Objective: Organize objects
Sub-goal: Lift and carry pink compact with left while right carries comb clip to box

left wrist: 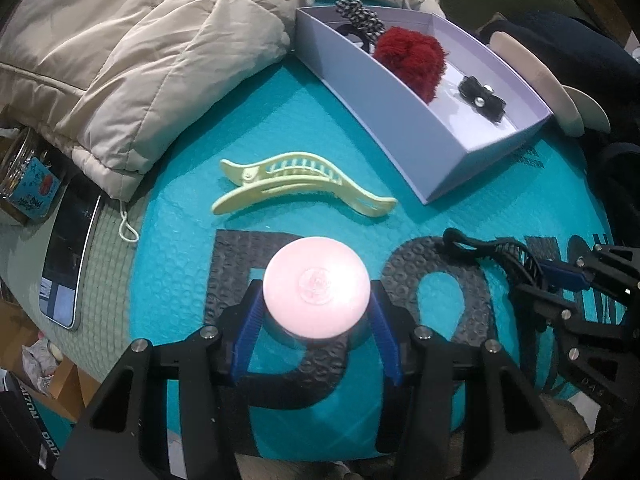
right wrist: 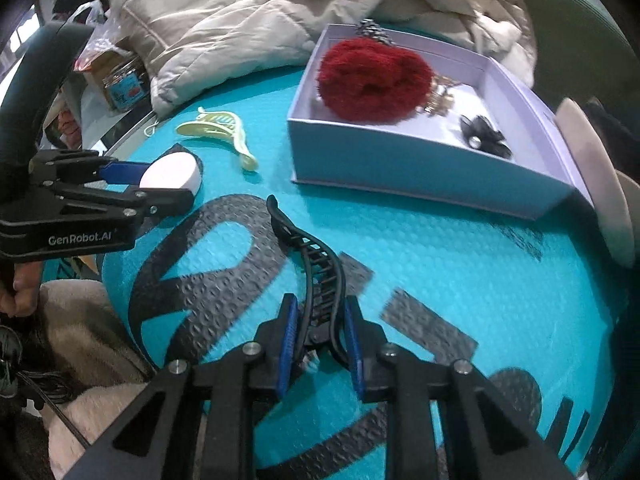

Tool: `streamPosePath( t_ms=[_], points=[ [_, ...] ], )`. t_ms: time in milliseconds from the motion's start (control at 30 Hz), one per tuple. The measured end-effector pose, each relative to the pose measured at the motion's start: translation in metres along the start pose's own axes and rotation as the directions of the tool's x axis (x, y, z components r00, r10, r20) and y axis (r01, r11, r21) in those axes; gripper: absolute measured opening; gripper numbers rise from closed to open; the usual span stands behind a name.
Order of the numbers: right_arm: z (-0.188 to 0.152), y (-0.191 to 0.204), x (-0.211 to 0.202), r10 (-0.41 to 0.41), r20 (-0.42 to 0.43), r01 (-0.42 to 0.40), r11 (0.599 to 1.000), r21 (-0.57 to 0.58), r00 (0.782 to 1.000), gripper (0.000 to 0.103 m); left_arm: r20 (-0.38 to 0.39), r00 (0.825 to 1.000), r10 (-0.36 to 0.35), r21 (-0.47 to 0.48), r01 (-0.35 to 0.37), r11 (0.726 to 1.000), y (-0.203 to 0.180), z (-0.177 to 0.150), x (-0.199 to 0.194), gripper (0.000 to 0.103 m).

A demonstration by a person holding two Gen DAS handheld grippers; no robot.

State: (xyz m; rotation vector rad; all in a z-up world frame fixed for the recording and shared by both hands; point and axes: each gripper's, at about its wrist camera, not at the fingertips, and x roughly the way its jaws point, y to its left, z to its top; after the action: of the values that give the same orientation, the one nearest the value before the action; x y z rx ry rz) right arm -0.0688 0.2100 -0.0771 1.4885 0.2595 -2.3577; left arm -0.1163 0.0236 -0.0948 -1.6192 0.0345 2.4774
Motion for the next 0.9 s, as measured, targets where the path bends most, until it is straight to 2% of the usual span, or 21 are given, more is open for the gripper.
streamPosePath(
  t_ms=[367,533,600,733,900],
  points=[
    [-0.017,-0.014,-0.01,-0.008,0.015,0.007,0.999,0.047,1.0,0.02,0.009,0.999,-0.052,0.072,0.051,0.996,-0.035,-0.006,-0.003,0.049],
    [-0.017,-0.015,-0.007,0.011,0.02,-0.012,0.999,0.052,1.0,0.02,0.014,0.999,-0.047,0.104,0.046,0.994,-0.042,-0.008,-0.002,0.049],
    [-0.016,-0.015,-0.004,0.023,0.018,-0.024,0.998,0.051,1.0,0.022,0.013,0.999,-0.048,0.107,0.046,0.993,-0.042,-0.008,0.0,0.049],
    [-0.01,-0.014,0.0,0.04,0.019,-0.041,0.999,0.035,0.999,0.032,0.011,0.999,-0.047,0.113,0.046,0.993,-0.042,-0.006,0.004,0.05],
    [-0.007,-0.014,0.006,0.045,0.014,-0.046,0.998,0.04,0.999,0.031,0.009,0.999,-0.042,0.114,0.041,0.993,-0.042,-0.005,0.007,0.05]
  ],
)
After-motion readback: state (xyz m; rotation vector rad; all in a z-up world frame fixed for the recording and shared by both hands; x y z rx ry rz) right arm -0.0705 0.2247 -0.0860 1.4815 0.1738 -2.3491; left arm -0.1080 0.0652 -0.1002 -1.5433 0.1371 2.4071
